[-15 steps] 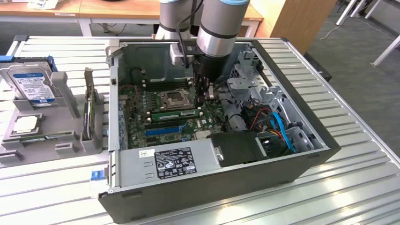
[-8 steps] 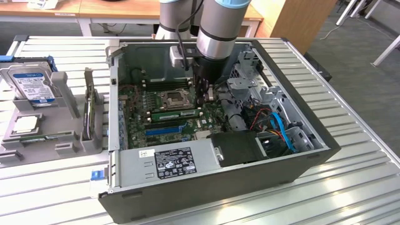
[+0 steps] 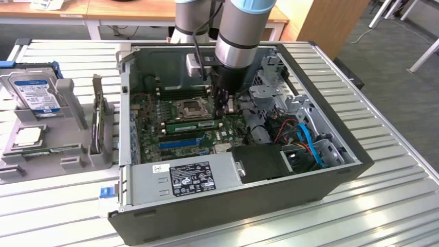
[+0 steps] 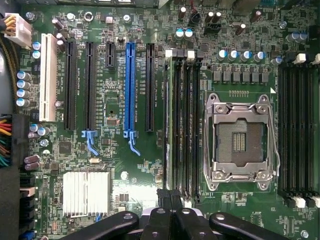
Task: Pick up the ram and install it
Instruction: 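Press down the ram until it locks into place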
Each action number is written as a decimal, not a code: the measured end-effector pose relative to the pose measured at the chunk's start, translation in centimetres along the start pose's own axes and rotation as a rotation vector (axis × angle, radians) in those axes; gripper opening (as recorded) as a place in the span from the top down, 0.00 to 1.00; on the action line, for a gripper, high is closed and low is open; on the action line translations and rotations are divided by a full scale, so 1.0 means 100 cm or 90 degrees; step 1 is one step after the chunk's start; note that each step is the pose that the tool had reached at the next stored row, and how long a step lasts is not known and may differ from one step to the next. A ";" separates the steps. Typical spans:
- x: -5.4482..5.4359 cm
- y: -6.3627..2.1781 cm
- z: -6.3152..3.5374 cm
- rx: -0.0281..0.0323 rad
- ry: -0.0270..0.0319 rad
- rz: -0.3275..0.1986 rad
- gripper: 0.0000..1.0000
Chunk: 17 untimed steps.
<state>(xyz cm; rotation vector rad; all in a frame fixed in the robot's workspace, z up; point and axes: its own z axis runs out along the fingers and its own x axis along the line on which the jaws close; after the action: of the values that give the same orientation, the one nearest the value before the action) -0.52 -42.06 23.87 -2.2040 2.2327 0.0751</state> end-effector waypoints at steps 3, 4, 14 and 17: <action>0.000 0.0000 0.0001 0.0000 0.0001 0.000 0.90; 0.000 -0.0001 0.0001 0.0000 0.0001 0.000 0.90; -0.002 -0.0042 0.0001 0.0000 0.0000 0.000 0.90; -0.003 -0.0042 0.0001 0.0000 0.0001 0.000 0.90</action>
<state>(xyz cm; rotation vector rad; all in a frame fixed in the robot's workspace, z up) -0.09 -41.76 23.85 -2.2041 2.2327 0.0751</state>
